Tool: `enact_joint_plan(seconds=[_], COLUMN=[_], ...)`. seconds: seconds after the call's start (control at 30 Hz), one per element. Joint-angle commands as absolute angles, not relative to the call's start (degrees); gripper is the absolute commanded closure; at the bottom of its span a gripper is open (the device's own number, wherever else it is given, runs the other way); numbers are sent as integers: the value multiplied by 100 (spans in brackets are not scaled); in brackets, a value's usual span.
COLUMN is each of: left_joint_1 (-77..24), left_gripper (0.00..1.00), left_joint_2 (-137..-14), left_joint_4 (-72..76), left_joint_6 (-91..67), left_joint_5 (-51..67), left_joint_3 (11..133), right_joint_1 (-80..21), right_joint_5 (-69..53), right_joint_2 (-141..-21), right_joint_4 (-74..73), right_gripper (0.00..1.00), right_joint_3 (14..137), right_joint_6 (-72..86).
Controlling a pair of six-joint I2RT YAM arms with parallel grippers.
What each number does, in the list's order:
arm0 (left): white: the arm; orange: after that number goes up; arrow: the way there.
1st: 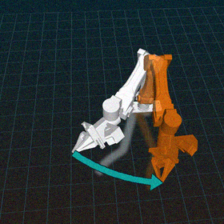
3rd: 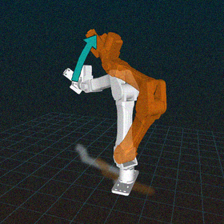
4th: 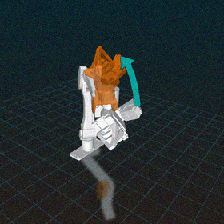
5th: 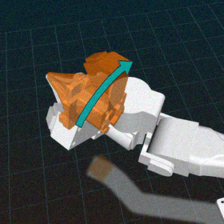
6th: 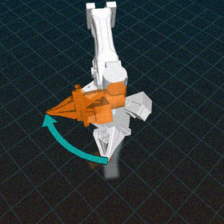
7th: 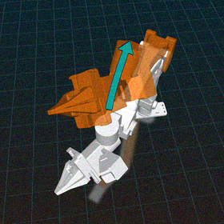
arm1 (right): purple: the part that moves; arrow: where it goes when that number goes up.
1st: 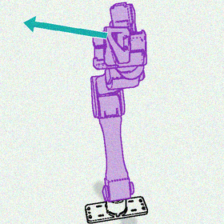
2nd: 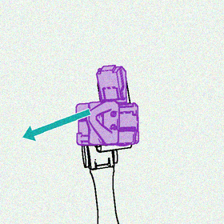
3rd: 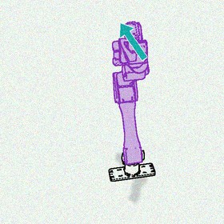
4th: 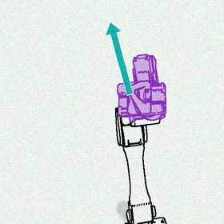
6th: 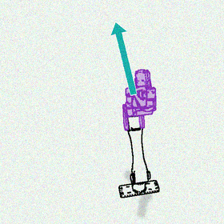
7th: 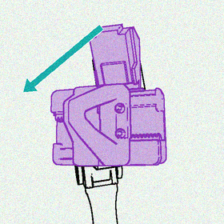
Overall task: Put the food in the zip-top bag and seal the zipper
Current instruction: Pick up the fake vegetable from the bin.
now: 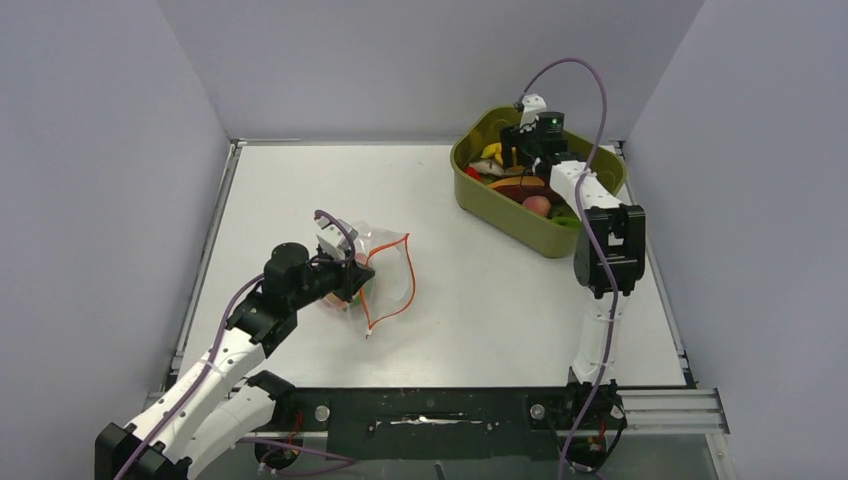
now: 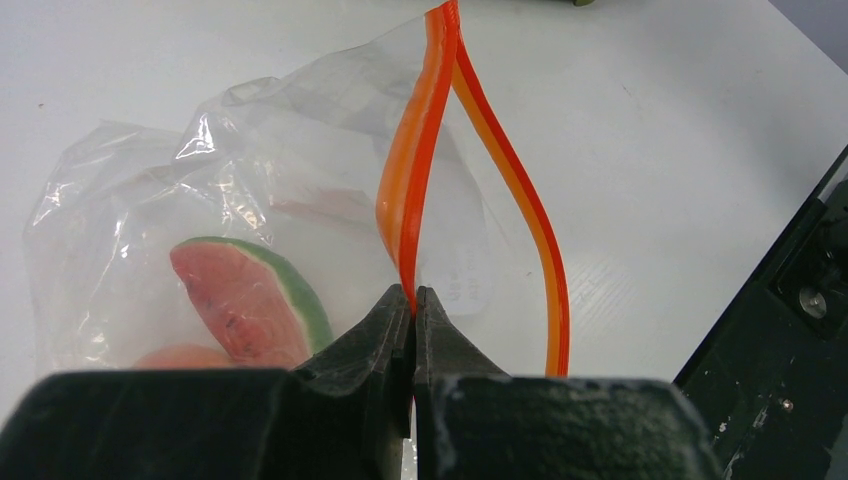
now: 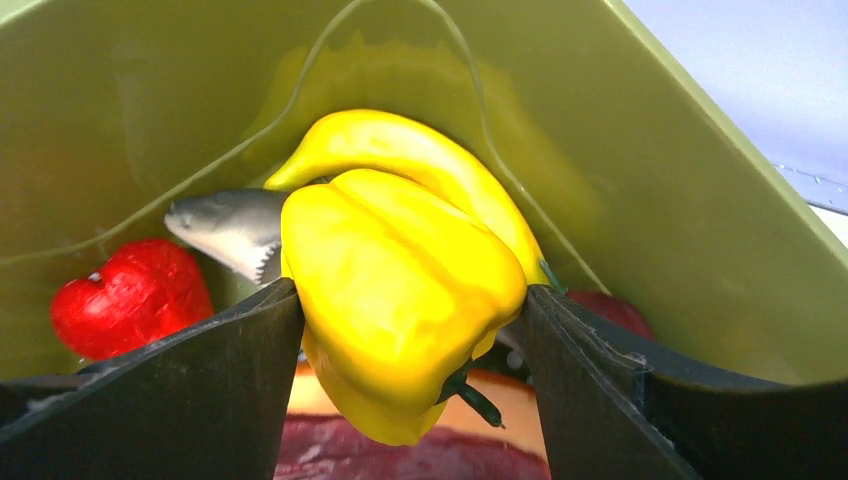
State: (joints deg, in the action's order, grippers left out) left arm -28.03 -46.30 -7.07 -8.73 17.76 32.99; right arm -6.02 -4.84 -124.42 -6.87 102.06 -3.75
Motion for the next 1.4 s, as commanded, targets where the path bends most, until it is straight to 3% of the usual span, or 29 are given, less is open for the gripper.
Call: enact_joint_plan(seconds=[0.0, 0.63, 1.0, 1.37], left_joint_1=[-2812, -2821, -2821, -2821], left_gripper=[100, 100, 100, 100], left_joint_2=[-4655, -4607, -4838, -5137], left_joint_4=[-381, -364, -387, -439], left_joint_6=[-826, -1420, -1902, -2145], left_joint_5=[1744, 1539, 1319, 1214], left_joint_3=[3349, 3598, 4058, 4413], right_joint_1=[-563, -510, -690, -1547], right_joint_5=[-335, 546, -38, -864], right_joint_2=[-11534, -9967, -8488, -7021], right_joint_4=[-261, -2057, -2571, -2311], right_gripper=[43, 48, 48, 48], right_joint_3=[9822, 9225, 8473, 7469], right_joint_6=[-42, 997, 1562, 1681])
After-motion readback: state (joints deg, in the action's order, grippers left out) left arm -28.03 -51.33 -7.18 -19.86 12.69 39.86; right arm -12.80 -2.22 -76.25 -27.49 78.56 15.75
